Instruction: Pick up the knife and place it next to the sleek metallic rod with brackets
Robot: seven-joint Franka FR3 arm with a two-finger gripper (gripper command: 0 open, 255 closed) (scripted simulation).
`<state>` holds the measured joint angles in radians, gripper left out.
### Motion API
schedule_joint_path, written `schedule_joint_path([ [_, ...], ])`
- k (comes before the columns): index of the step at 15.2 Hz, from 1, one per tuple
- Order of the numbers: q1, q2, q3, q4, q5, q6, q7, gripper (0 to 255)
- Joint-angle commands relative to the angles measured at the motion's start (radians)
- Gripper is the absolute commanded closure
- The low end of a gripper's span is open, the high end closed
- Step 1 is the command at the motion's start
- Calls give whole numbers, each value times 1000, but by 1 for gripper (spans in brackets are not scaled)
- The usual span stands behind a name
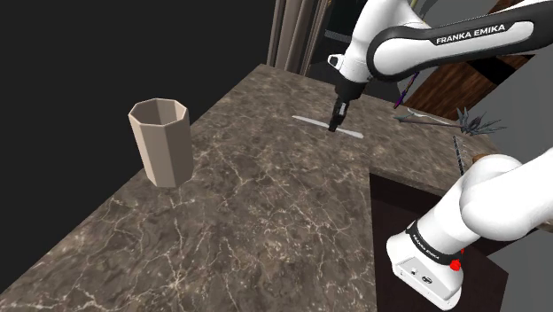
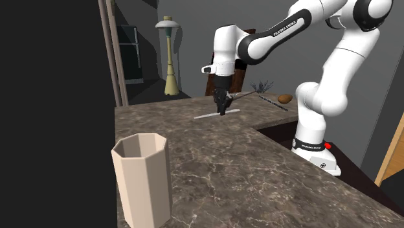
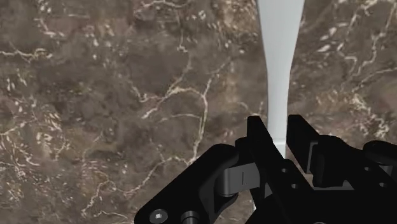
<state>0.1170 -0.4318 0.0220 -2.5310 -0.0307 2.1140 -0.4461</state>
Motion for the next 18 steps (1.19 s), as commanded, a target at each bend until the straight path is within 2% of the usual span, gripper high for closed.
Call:
schedule_joint_path([
  [1, -22, -55, -35, -47, -16, -7, -47, 255],
  [10, -145, -275, -192, -196, -126, -67, -242, 255],
  [18, -290, -391, -356, -241, -261, -121, -445, 255],
])
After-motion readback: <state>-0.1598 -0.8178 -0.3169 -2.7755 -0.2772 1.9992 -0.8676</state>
